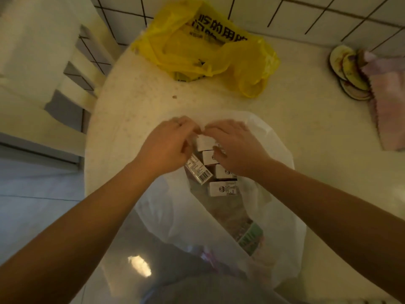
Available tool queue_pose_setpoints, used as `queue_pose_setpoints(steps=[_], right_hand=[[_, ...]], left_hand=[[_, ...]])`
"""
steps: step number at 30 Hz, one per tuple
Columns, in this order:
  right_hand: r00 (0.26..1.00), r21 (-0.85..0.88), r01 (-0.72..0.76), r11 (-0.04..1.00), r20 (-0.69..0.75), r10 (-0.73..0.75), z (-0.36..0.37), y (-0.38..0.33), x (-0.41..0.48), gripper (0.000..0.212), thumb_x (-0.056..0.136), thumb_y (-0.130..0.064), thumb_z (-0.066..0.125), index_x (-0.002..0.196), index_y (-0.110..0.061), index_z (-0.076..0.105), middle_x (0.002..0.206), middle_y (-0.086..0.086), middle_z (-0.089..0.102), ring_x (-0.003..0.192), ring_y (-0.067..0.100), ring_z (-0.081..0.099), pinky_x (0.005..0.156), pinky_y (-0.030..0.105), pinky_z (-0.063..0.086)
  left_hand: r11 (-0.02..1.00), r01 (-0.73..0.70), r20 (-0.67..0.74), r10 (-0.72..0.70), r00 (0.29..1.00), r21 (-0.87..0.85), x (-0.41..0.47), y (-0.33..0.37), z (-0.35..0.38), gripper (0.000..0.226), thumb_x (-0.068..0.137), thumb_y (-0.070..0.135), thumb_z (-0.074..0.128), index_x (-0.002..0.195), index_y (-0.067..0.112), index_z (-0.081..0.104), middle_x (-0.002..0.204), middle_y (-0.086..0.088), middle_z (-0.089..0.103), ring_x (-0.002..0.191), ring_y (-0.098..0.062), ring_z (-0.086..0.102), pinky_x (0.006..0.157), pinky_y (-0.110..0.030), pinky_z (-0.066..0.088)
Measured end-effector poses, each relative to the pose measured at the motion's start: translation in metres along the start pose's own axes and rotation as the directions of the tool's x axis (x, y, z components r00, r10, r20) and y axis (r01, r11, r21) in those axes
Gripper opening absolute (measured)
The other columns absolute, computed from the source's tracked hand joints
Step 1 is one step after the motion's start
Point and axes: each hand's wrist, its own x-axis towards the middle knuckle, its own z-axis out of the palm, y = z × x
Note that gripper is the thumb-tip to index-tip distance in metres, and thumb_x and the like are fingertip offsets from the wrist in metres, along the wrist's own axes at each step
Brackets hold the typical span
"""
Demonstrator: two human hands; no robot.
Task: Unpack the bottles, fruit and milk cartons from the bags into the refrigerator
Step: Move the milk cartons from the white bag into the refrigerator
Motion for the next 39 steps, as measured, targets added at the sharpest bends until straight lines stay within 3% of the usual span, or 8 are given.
queue_pose_setpoints(steps=[3,5,10,16,23,28,32,39], right_hand=[[0.964,-0.083,-0.117,0.99,0.231,0.133,0.012,0.0,0.007,0.045,0.09,-0.018,0.058,0.135,-0.018,0.053,0.137,0.003,0.054,0.127,0.027,0.047,0.106,0.047,0.041],[0.931,-0.214,-0.119,0.97,0.315,0.184,0.017,0.003,0.013,0.053,0.092,-0.024,0.059,0.143,-0.022,0.044,0.146,0.001,0.046,0.134,0.027,0.04,0.11,0.044,0.036],[0.875,-0.313,-0.108,0.944,0.421,0.24,0.021,0.0,0.031,0.055,0.094,-0.026,0.055,0.147,-0.025,0.038,0.145,0.004,0.048,0.13,0.03,0.045,0.103,0.046,0.038],[0.843,-0.295,-0.202,0.934,0.433,0.319,0.025,-0.009,0.041,0.044,0.094,-0.03,0.053,0.137,-0.024,0.046,0.135,0.003,0.055,0.123,0.028,0.05,0.1,0.046,0.039],[0.79,-0.194,-0.296,0.935,0.5,0.354,0.026,-0.005,0.049,0.038,0.089,-0.03,0.06,0.126,-0.024,0.05,0.12,0.002,0.062,0.107,0.026,0.058,0.09,0.043,0.046],[0.721,-0.229,-0.145,0.962,0.641,0.262,0.027,-0.009,0.064,0.058,0.086,-0.011,0.067,0.14,-0.022,0.048,0.126,0.002,0.062,0.109,0.022,0.06,0.082,0.03,0.05],[0.622,-0.268,-0.049,0.962,0.746,0.239,0.025,-0.009,0.072,0.071,0.08,-0.004,0.072,0.14,-0.031,0.044,0.124,-0.003,0.059,0.105,0.022,0.057,0.085,0.034,0.052],[0.708,-0.389,0.198,0.9,0.691,0.143,0.01,-0.015,0.066,0.043,0.079,-0.011,0.077,0.105,-0.023,0.045,0.1,0.0,0.062,0.086,0.02,0.058,0.074,0.036,0.054]], left_hand=[[0.985,0.133,0.289,-0.159,0.944,0.109,-0.011,-0.011,0.016,0.057,0.083,0.034,0.067,0.137,0.026,0.048,0.137,0.0,0.057,0.126,-0.028,0.05,0.098,-0.045,0.046],[0.965,0.207,0.329,-0.25,0.911,0.161,-0.018,-0.016,0.024,0.072,0.084,0.051,0.066,0.147,0.033,0.037,0.146,0.002,0.051,0.134,-0.028,0.043,0.103,-0.048,0.043],[0.941,0.309,0.359,-0.339,0.87,0.14,-0.029,-0.03,0.032,0.087,0.076,0.06,0.073,0.149,0.043,0.029,0.15,0.003,0.044,0.129,-0.032,0.047,0.097,-0.051,0.047],[0.928,0.344,0.311,-0.372,0.874,0.145,-0.03,-0.034,0.035,0.058,0.085,0.026,0.066,0.137,0.034,0.044,0.136,-0.003,0.051,0.12,-0.037,0.051,0.092,-0.053,0.049],[0.936,0.346,0.221,-0.351,0.91,0.062,-0.059,-0.031,0.036,0.044,0.081,0.02,0.065,0.118,0.032,0.043,0.121,-0.004,0.053,0.104,-0.033,0.058,0.079,-0.048,0.052],[0.94,0.341,0.142,-0.341,0.929,0.024,-0.075,-0.02,0.036,0.04,0.086,0.02,0.067,0.121,0.021,0.047,0.122,-0.006,0.054,0.098,-0.032,0.061,0.071,-0.047,0.053],[0.94,0.335,0.111,-0.326,0.939,-0.069,-0.086,-0.014,0.034,0.031,0.09,0.022,0.068,0.113,0.02,0.047,0.11,-0.004,0.055,0.087,-0.028,0.06,0.065,-0.045,0.051],[0.93,0.351,0.087,-0.343,0.935,-0.108,-0.093,-0.009,0.027,0.03,0.09,0.024,0.068,0.107,0.024,0.043,0.105,0.0,0.054,0.081,-0.027,0.058,0.062,-0.042,0.048]])
